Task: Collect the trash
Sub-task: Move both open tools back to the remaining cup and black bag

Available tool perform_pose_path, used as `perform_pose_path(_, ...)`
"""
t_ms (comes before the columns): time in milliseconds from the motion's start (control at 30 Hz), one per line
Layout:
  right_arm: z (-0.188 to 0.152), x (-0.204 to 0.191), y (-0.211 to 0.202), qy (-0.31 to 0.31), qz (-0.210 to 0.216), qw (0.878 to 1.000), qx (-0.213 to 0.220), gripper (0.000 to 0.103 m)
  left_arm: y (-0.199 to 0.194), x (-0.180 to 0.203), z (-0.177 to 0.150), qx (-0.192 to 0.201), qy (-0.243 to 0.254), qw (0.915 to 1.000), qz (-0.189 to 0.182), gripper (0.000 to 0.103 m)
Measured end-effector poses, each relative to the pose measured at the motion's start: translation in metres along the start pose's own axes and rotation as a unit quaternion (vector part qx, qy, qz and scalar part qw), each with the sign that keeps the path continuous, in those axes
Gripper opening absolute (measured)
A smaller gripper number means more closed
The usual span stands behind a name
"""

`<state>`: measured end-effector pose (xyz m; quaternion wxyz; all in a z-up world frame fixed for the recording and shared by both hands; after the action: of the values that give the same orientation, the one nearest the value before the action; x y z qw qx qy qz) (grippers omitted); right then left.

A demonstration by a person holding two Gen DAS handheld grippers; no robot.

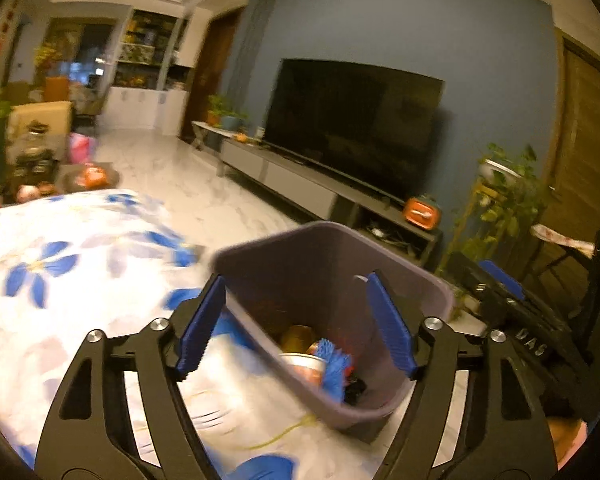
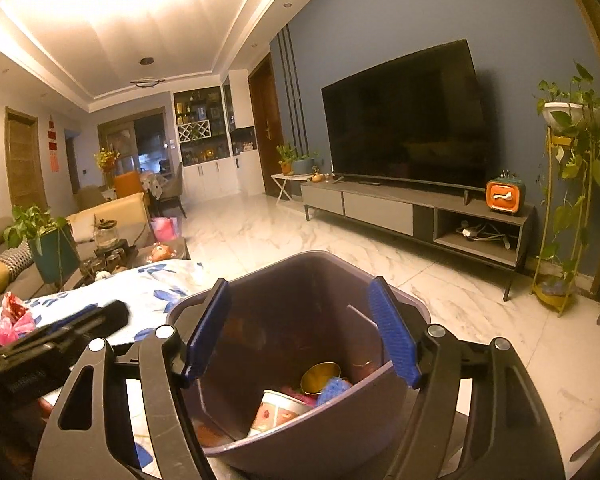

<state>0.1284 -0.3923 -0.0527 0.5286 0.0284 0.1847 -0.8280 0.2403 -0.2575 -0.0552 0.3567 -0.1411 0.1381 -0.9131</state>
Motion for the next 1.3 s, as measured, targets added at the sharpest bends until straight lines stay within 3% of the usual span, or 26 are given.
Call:
perform_pose_path(167,-0.006,-0.007,-0.01,-0.001,0.011,1.0,-0.008,0.07,-0.052,-0.025,-0.007,0.026,0.004,0.9949,0.097,0.083)
perform_pose_path(267,-0.01,-0.014,-0.017,-0.006,0.019,1.0,-0.014,0.072,-0.088,-0.037,-0.011,0.042,0.01,0.985,0.167,0.087)
perform_pose_path(400,-0.016,-0.031,-0.032,-0.014,0.038,0.999,-0.015,0.073,-0.132,-0.052,-0.022,0.052,0.005,0.9745,0.218,0.09)
perform_pose_path(567,-0.022,-0.051,-0.047,-0.028,0.058,0.998,-0.017,0.074,-0.17,-0.073,-0.033,0.044,-0.023,0.9666,0.251,0.091)
perform_pose_path(633,-0.026,-0.061,-0.054,-0.036,0.065,0.997,-0.016,0.08,-0.183,-0.08,-0.038,0.041,-0.03,0.9633,0.264,0.091)
perform_pose_path(800,-0.036,-0.089,-0.065,-0.047,0.094,0.994,-0.019,0.084,-0.215,-0.097,-0.052,0.038,-0.053,0.9526,0.297,0.091)
perform_pose_path(1033,-0.056,-0.14,-0.069,-0.072,0.146,0.986,-0.043,0.086,-0.267,-0.137,-0.069,0.044,-0.086,0.927,0.362,0.091)
perform_pose_path(1300,-0.092,-0.215,-0.071,-0.113,0.21,0.968,-0.079,0.086,-0.306,-0.175,-0.086,0.047,-0.113,0.9009,0.416,0.091)
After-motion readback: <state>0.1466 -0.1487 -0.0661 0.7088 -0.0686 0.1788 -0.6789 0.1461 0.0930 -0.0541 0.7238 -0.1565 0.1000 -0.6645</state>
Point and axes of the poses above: each gripper's, at about its wrist camera, not at the fingertips, and y roughly the way its jaws point, x to its right, z to its top, the point moved 3 cm from there along y, roughly the way its jaws point, and after that the axes turned 6 degrees about y, right-handed, at the moved point
